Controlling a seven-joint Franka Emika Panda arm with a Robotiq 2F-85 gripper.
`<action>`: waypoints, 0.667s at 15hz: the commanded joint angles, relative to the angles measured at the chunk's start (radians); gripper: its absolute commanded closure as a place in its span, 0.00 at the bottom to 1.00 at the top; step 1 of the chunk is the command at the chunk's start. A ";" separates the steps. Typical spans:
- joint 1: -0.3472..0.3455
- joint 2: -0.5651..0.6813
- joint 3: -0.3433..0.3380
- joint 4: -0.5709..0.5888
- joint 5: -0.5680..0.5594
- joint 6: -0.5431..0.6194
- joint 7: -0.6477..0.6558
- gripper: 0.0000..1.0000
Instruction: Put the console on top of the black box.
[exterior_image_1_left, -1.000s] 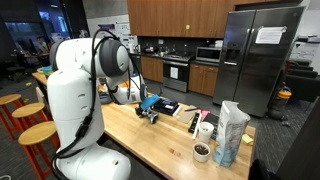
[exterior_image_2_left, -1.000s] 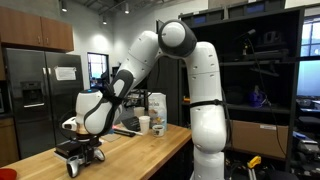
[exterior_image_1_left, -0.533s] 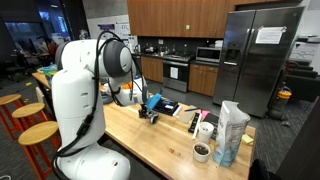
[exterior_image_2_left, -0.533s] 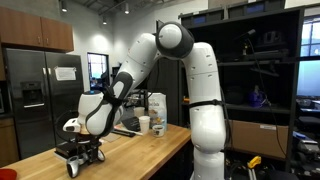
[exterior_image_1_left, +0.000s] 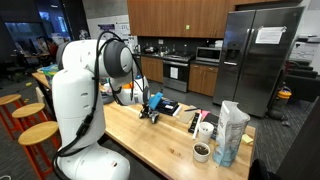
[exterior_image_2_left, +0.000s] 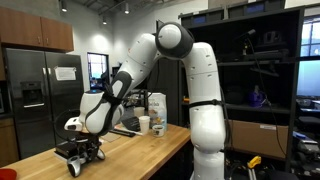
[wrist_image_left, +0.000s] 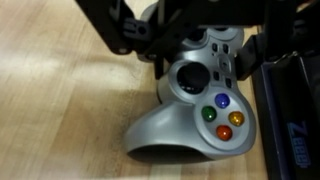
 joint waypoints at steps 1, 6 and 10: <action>-0.023 0.011 0.020 0.002 0.053 0.021 -0.063 0.55; -0.011 -0.046 -0.003 -0.013 0.039 -0.032 0.025 0.55; 0.002 -0.130 -0.013 -0.048 -0.016 -0.074 0.154 0.55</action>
